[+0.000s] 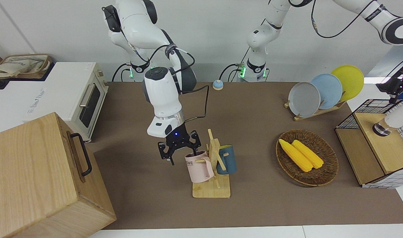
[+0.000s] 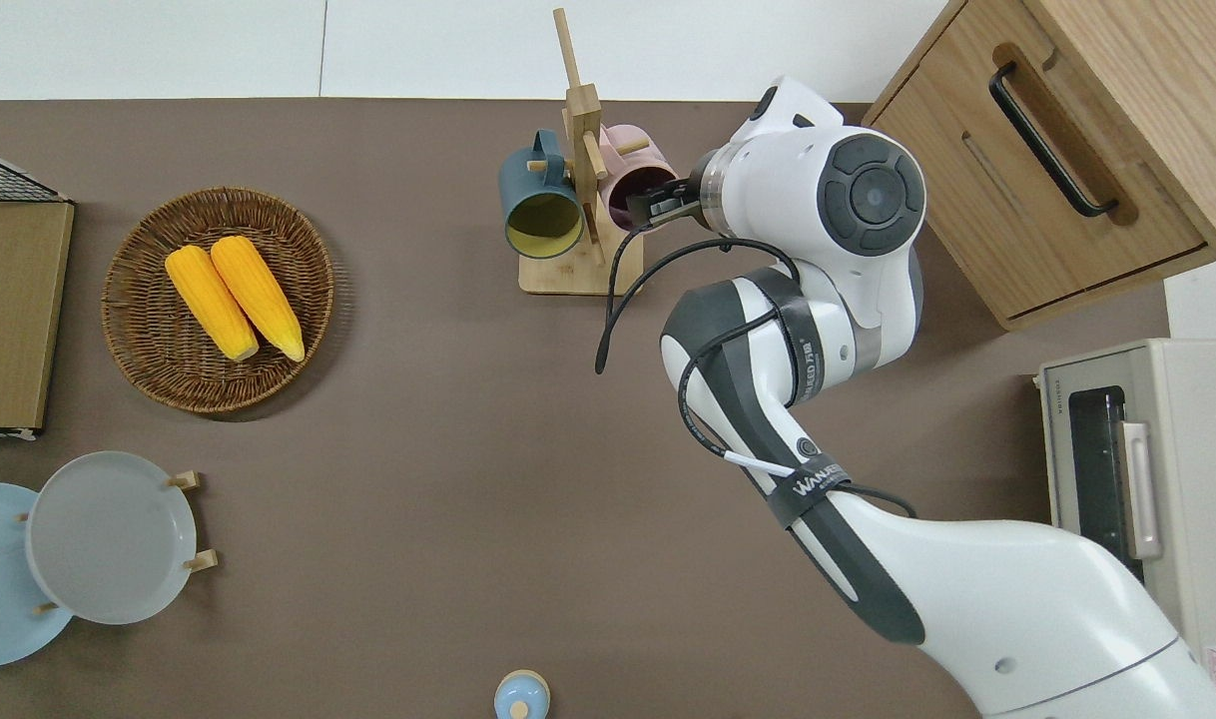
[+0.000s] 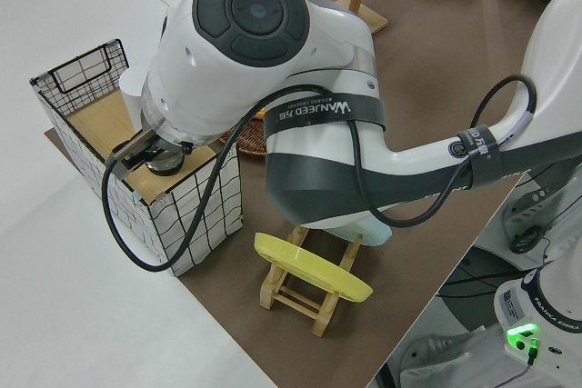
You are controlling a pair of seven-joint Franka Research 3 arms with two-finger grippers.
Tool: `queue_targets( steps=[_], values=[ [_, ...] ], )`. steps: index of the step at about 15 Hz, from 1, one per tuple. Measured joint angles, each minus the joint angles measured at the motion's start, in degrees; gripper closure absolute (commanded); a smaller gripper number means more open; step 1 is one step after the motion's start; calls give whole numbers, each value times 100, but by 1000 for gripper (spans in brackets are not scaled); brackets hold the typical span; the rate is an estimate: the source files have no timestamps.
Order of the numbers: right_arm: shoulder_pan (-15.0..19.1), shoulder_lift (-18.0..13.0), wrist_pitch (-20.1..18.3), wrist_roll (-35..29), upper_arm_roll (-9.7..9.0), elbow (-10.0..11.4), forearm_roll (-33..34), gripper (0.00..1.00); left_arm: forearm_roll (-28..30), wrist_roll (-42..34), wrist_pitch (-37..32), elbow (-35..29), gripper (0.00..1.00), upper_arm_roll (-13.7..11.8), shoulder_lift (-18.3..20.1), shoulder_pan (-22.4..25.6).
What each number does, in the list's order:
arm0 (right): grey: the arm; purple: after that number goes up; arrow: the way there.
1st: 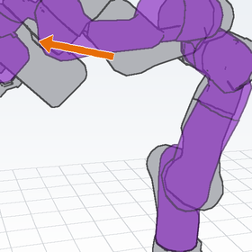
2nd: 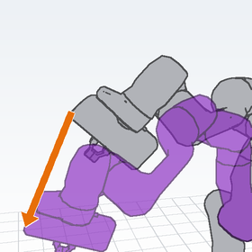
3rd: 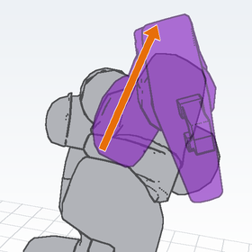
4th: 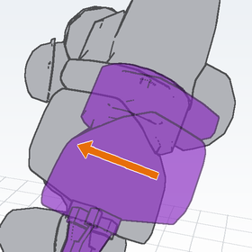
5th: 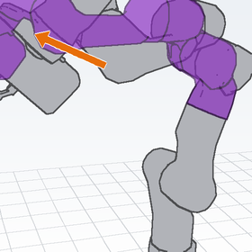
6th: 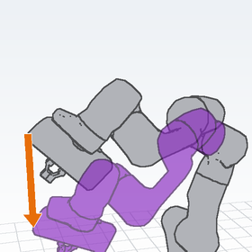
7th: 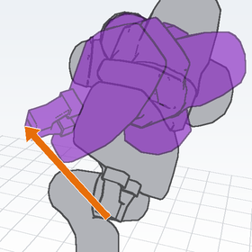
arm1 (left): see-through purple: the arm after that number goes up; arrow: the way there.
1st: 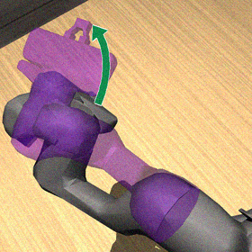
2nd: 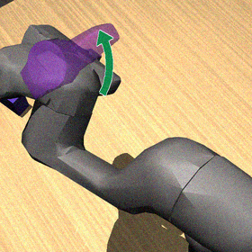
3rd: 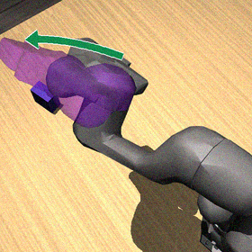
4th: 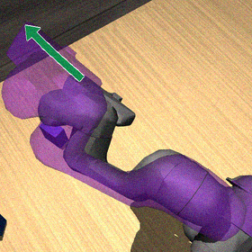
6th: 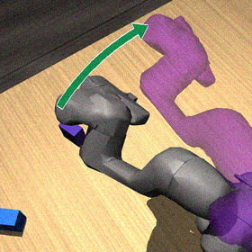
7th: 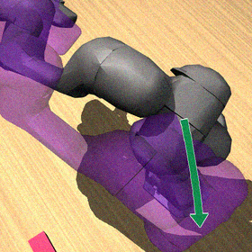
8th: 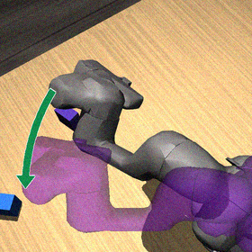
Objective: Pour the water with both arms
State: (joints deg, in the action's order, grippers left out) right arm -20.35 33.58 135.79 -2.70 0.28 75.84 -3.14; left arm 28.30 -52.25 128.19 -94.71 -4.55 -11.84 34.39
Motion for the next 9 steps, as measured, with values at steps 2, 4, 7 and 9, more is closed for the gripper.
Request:
queue_targets(
  steps=[2,4,7,9],
  values=[
    [0,94,0,1,2,-147,24,259,119,-2,345,-136,2,89,-53,-29],
    [0,137,47,0,3,-213,113,418,222,2,471,-219,2,178,-52,-47],
    [0,153,102,1,6,-243,217,646,252,21,490,-259,0,204,-22,-55],
    [0,155,137,1,3,-245,223,741,260,47,490,-285,0,215,9,-71]
  ],
)
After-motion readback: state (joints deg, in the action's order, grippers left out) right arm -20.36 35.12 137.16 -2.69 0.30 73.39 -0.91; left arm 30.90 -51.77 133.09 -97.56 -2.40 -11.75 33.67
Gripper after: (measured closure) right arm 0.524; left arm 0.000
